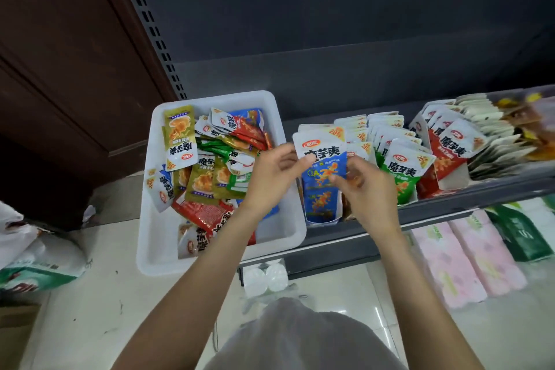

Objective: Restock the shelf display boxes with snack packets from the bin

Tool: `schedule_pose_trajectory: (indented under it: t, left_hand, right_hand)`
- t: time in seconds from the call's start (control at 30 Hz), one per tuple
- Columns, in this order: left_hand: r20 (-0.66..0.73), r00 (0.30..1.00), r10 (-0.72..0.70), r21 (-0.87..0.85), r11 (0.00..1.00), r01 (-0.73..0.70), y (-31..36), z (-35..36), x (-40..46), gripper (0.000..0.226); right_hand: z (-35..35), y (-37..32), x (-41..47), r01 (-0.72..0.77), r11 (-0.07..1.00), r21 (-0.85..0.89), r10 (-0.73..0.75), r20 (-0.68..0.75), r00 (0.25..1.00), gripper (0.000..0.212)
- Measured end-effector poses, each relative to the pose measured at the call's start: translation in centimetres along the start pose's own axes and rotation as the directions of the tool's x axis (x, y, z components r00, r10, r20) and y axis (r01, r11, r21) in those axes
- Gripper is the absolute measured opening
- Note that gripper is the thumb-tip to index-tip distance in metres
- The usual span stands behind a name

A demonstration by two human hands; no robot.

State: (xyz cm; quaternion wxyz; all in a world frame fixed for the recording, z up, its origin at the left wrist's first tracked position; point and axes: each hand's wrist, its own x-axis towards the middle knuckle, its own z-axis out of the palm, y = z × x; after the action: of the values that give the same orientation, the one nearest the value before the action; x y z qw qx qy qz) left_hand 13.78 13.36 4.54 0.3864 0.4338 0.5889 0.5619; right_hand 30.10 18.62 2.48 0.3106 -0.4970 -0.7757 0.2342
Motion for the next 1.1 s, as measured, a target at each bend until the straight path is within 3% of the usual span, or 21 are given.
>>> schedule_pose_trajectory:
  t: [0.3, 0.43, 0.6, 0.7, 0.8, 0.87, 0.97, 1.1]
  left_hand:
    - [0.064, 0.997, -0.038, 0.44, 0.898, 0.006, -4.5, 1.1, 1.9, 0.023]
    - [0.058, 0.989, 0.133, 0.655, 0.743, -0.138, -5.4, 1.0, 2.4, 0.022]
    - [0.024, 0.974, 0.226, 0.718, 0.674, -0.174, -5.0, 0.6, 2.2, 0.022]
    - [-0.049, 0.933, 0.356, 0.723, 0.657, -0.213, -4.4, -1.0, 1.2, 0.023]
    - [-0.105, 0.856, 0.507, 0.818, 0.533, -0.216, -5.0, -4.4, -0.4, 0.022]
    - [-0.096, 0.826, 0.556, 0.905, 0.395, -0.161, -6.1, -7.2, -1.6, 0.019]
    - [-0.091, 0.901, 0.424, 0.943, 0.327, -0.059, -7.8, -10.8, -2.8, 0.018]
    - [0.033, 0.987, 0.159, 0.969, 0.237, -0.07, -9.3, -12.5, -3.1, 0.033]
  right_hand:
    - [2.4, 4.2, -1.3, -0.051, 0.987, -0.154, 0.06, 0.057, 0.997, 0.016]
    - [2.9, 4.3, -1.4, -0.042, 0.996, -0.077, 0.044, 0.021, 0.999, 0.015]
    - [3.6, 4.1, -1.2, -0.063, 0.974, -0.218, 0.067, 0.009, 0.998, 0.018]
    - [3.1, 3.3, -1.4, -0.09, 0.983, -0.159, 0.083, -0.051, 0.995, 0.023]
    - [2.4, 1.3, -1.1, 0.063, 0.998, -0.023, -0.065, -0.09, 0.994, 0.018]
    - [2.7, -0.6, -0.4, 0.202, 0.979, 0.019, -0.201, -0.037, 0.979, 0.013]
    - [5.0, -3.6, 0.8, 0.358, 0.934, 0.005, -0.352, 0.193, 0.916, 0.009]
    - [11.6, -5.7, 2.1, 0.543, 0.806, -0.235, -0.298, 0.633, 0.715, 0.021]
